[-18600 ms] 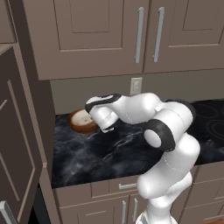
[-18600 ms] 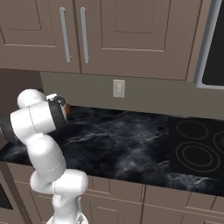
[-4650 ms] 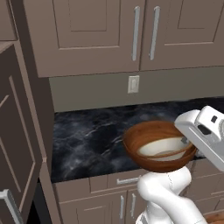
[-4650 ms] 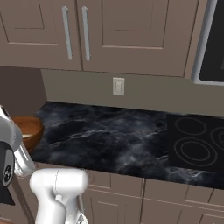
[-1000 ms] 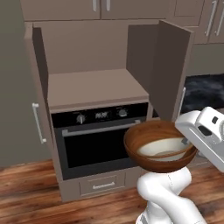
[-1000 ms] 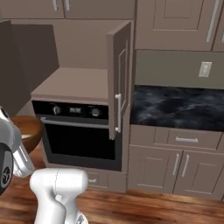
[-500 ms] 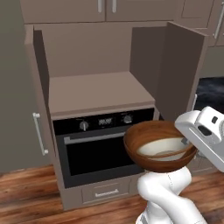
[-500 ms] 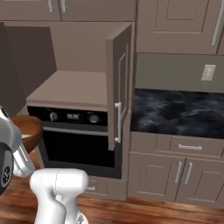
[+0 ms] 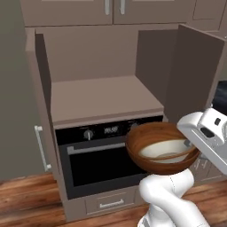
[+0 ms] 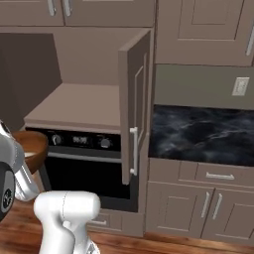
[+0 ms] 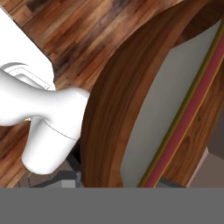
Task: Pick up the bowls on the counter and stack them on top of one another in the open cabinet. Place the smaller bowl on top of the larger bowl.
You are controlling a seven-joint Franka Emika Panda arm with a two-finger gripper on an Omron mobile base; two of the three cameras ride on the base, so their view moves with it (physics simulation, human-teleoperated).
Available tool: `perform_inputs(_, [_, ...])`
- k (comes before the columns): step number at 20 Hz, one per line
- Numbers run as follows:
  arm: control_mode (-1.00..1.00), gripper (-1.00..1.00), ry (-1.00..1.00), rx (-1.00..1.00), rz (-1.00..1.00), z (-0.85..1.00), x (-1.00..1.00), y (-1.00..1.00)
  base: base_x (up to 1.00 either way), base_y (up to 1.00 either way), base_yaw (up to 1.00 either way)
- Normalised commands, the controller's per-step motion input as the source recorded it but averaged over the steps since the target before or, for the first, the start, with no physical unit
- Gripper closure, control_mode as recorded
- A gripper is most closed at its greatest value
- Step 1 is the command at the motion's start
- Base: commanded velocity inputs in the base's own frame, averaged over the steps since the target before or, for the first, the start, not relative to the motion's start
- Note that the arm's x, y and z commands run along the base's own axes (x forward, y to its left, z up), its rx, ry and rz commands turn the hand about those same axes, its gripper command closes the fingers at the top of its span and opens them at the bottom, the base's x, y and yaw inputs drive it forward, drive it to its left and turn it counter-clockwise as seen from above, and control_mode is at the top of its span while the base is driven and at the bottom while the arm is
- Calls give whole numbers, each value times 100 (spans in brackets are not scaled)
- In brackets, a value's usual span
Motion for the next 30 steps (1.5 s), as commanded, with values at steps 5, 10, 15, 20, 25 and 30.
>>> perform_inputs(5, [100, 100, 0, 0, 0, 0, 0, 0, 42, 31, 0])
perform_inputs(10, [100, 100, 0, 0, 0, 0, 0, 0, 48, 29, 0])
perform_inputs(15, [100, 100, 0, 0, 0, 0, 0, 0, 52, 32, -1])
perform_inputs(20, [-100, 100, -1, -4, -1, 0, 34, 28, 10, 7, 0])
perform_inputs(25, [-100, 100, -3, -7, -9, 0, 68, 42, 0, 0, 0])
perform_inputs(30, [-100, 100, -2, -3, -7, 0, 48, 27, 0, 0, 0])
